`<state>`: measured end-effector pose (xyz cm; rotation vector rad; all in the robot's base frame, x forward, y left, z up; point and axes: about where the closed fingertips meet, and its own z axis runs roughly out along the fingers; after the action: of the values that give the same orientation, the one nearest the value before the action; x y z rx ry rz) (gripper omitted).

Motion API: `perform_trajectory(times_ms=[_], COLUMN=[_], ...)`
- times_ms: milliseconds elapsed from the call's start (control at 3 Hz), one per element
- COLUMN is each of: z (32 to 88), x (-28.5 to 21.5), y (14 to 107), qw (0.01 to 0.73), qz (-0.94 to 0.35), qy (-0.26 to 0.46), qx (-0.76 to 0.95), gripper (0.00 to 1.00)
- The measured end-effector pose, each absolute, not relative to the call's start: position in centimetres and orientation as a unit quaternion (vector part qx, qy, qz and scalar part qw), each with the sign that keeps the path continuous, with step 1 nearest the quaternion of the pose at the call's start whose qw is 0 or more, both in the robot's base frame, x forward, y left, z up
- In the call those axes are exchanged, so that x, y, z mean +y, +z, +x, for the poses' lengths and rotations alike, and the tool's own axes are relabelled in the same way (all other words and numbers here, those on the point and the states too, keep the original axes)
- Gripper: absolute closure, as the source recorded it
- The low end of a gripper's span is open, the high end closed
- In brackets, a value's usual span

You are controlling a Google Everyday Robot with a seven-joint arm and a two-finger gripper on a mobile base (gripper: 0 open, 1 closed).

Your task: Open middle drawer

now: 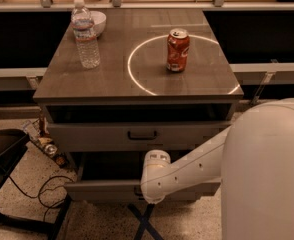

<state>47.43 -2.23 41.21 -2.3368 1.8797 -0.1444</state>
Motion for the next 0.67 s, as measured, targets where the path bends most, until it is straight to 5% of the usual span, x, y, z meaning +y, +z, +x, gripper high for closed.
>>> perform_trajectory(times_ms=[667], z=[46.97], x=[-2.74], y=[42.02], qw=[0.068], qz=[-0.780], qy=[-0.052], qx=[0.620], gripper=[1.00])
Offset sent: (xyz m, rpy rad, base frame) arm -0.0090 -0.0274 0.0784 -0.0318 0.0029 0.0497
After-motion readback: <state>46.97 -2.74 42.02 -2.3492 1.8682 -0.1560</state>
